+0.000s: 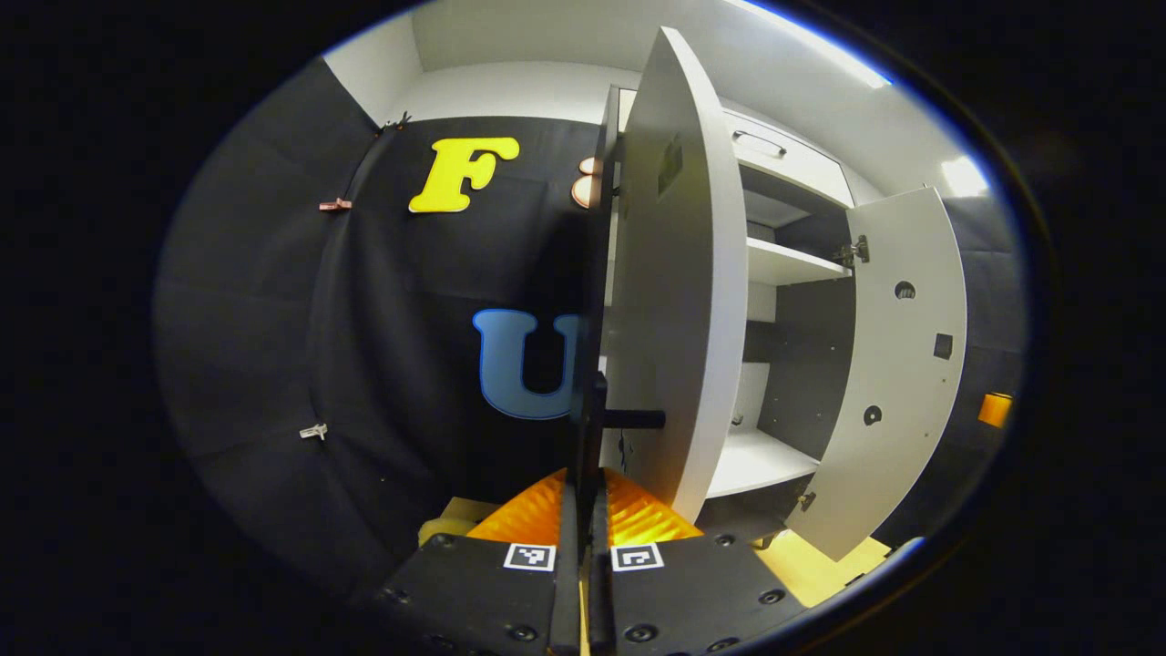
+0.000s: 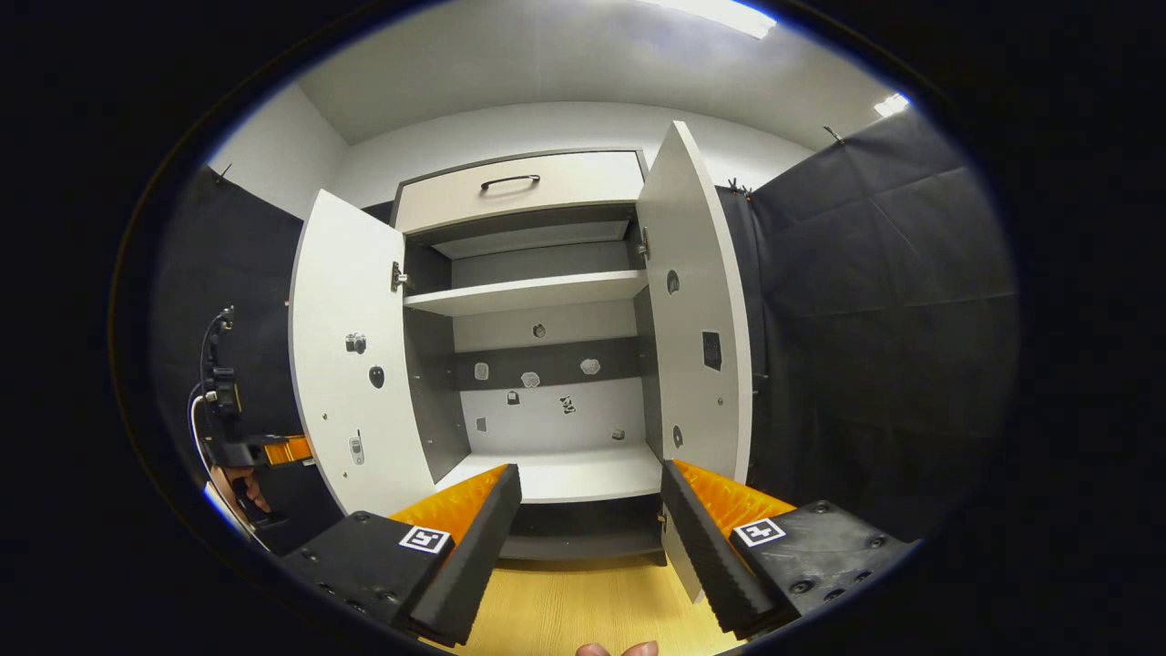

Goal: Open the right door of the double-door shoe cabinet with the right hand, and open the left door with the left hand.

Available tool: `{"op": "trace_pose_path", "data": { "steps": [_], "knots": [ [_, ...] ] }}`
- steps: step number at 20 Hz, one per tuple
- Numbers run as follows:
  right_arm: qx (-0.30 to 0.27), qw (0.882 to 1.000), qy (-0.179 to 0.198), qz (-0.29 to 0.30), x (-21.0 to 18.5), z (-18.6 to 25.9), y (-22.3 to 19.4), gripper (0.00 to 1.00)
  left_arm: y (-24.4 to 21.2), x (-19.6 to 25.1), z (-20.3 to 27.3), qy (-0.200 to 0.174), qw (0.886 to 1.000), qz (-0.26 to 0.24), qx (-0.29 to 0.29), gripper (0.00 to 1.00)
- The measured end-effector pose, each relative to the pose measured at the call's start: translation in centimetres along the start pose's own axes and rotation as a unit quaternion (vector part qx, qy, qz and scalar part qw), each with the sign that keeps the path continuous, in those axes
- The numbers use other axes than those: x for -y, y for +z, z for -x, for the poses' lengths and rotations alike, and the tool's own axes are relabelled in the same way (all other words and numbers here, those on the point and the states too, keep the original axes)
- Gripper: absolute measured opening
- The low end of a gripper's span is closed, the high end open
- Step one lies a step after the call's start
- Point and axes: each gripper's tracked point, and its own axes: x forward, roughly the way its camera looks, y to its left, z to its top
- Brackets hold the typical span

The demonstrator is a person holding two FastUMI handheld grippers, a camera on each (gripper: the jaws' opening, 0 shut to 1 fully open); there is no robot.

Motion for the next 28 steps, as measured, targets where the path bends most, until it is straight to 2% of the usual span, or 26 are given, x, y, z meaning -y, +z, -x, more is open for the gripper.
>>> {"op": "trace_pose_path", "data": {
  "steps": [7,8,10,15,18,22,28],
  "knots": [
    [0.004,1.0,0.009,0.003,-0.4,-0.2,0.5,0.97,0.5,0.3,3.4,0.018,1.0,-0.007,0.006,0.08],
    [0.005,1.0,0.011,0.002,-0.6,-0.2,0.7,0.97,0.6,0.5,4.1,0.021,1.0,-0.003,0.007,0.05],
    [0.007,1.0,0.012,0.008,-0.9,-0.4,0.9,0.97,0.8,0.7,5.3,0.026,1.0,0.002,0.008,0.14],
    [0.017,0.999,0.026,0.021,-2.3,-0.5,1.7,0.98,1.0,1.2,7.5,0.043,0.999,-0.018,0.007,0.96],
    [0.019,0.999,0.029,0.014,-3.1,-0.4,1.8,0.98,1.3,2.2,8.5,0.04,0.999,-0.004,0.015,0.96],
    [0.019,0.999,0.025,0.021,-3.0,-0.3,1.8,0.98,2.0,2.5,9.7,0.054,0.998,-0.005,0.027,0.96],
    [0.022,0.999,0.023,0.017,-2.8,-0.2,2.0,0.98,2.2,4.8,10.3,0.041,0.999,-0.012,0.027,0.94]
  ]
}}
